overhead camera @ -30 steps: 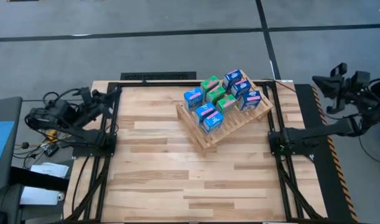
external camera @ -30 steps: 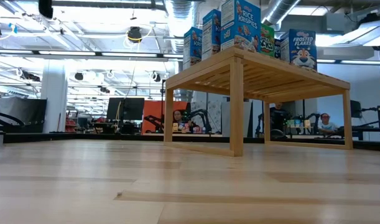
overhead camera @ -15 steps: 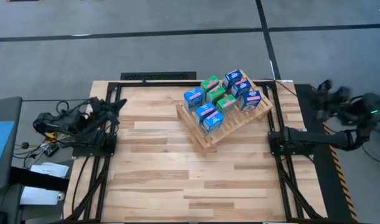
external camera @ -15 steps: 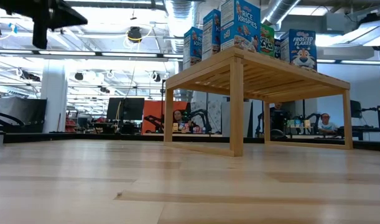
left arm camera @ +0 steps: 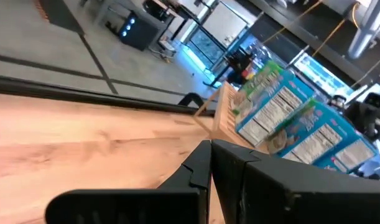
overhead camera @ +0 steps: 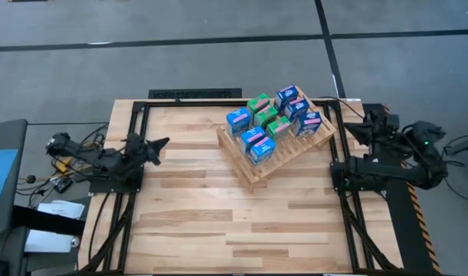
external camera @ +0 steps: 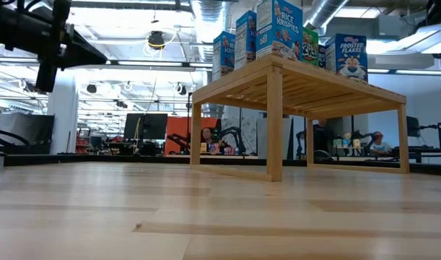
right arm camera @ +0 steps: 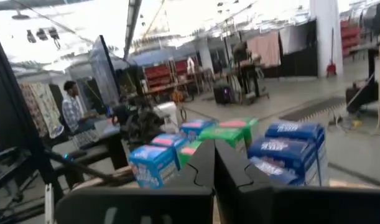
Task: Stack cereal on shelf
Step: Return to Home Position
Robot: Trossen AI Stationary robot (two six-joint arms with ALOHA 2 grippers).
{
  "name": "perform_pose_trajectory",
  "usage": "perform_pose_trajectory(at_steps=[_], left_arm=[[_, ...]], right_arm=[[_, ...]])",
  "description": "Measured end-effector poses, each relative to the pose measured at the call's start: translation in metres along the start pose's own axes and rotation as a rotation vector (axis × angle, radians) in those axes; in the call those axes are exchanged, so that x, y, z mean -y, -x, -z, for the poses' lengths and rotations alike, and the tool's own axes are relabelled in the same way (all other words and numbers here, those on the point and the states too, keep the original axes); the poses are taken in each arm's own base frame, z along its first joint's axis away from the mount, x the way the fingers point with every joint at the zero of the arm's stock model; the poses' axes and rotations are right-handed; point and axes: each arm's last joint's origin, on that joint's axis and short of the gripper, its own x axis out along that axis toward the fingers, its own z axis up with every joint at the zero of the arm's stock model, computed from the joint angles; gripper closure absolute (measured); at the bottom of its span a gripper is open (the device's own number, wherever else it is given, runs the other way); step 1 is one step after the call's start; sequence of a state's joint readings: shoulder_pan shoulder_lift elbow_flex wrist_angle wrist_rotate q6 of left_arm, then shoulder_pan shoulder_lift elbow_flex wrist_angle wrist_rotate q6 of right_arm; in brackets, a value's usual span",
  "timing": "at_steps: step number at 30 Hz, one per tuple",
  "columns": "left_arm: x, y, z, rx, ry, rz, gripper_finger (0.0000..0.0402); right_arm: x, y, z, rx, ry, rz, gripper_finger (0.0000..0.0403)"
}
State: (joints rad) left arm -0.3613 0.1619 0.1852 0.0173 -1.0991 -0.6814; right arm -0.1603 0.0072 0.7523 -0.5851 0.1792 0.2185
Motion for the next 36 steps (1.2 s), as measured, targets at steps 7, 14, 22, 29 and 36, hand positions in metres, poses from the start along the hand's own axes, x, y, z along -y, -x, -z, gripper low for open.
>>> perform_pose_trajectory(at_steps=[7, 14, 22, 29, 36], left_arm=[[0.004, 0.005, 0.008, -0.008, -0.065, -0.027, 0.0401], [0.008, 0.012, 0.014, -0.052, -0.147, 0.017, 0.0401], [0.006, 0.017, 0.006, -0.034, -0.206, 0.03, 0.0401], [0.0, 0.021, -0.011, -0.044, -0.137, 0.139, 0.0401], [-0.003, 0.021, -0.003, -0.078, -0.136, 0.153, 0.0401]], right_arm=[[0.001, -0.007, 0.012, -0.037, 0.014, 0.004, 0.0387], [0.002, -0.02, 0.031, -0.097, 0.021, -0.023, 0.0387], [0.002, -0.03, 0.044, -0.102, 0.053, -0.057, 0.0388], [0.0, -0.036, 0.05, -0.077, 0.055, -0.15, 0.0389], [0.0, -0.044, 0.063, -0.09, -0.019, -0.186, 0.0389]])
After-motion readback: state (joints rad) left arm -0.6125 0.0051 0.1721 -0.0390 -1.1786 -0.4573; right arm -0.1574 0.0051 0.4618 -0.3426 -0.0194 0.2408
